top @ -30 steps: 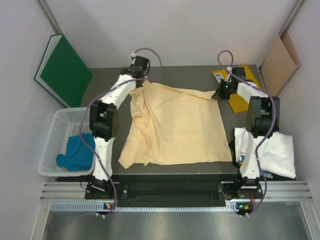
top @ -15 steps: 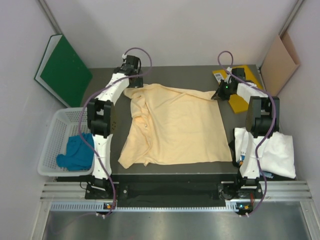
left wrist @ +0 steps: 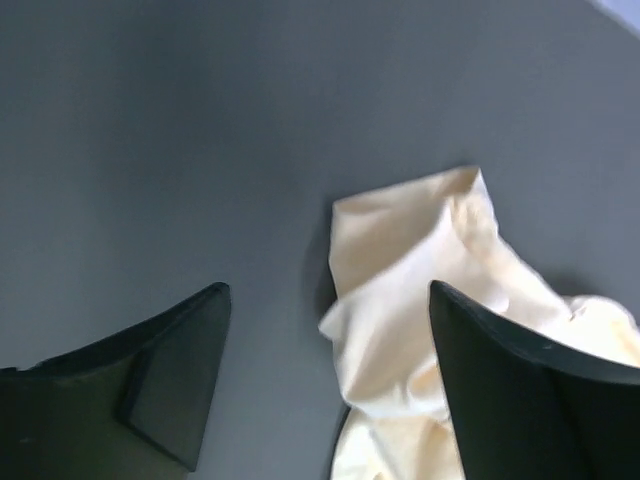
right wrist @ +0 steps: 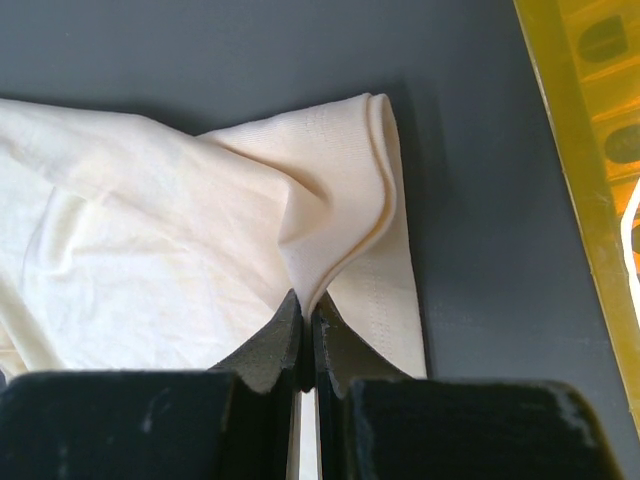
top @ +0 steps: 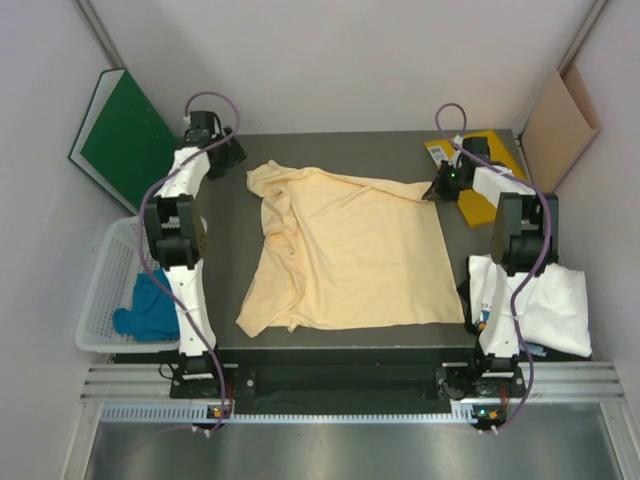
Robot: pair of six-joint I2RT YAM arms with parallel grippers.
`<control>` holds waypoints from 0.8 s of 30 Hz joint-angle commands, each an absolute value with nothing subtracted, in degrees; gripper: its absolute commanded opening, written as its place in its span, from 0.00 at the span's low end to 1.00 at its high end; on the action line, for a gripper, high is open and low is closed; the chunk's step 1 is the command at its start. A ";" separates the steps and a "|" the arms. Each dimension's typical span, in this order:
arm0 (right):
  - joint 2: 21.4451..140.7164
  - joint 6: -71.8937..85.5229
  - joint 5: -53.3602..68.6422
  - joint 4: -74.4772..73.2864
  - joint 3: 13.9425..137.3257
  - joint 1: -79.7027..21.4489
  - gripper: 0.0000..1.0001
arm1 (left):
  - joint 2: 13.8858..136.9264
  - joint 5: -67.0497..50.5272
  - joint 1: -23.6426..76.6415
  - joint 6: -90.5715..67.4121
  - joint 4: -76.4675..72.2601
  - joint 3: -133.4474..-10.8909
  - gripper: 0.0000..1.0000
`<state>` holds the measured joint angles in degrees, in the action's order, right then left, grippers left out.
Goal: Fold and stack the t-shirts
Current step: Flatten the tshirt out
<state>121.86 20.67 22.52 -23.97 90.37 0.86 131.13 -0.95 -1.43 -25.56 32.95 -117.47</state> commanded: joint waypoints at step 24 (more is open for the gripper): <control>122.87 22.94 22.59 -23.55 96.41 -1.84 0.00 | 141.96 -30.17 -6.06 -40.88 18.72 -115.93 0.00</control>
<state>122.52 22.72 22.20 -23.99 93.06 -1.13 142.45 -31.53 -6.22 -41.98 17.04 -114.04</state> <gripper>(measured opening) 0.017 0.032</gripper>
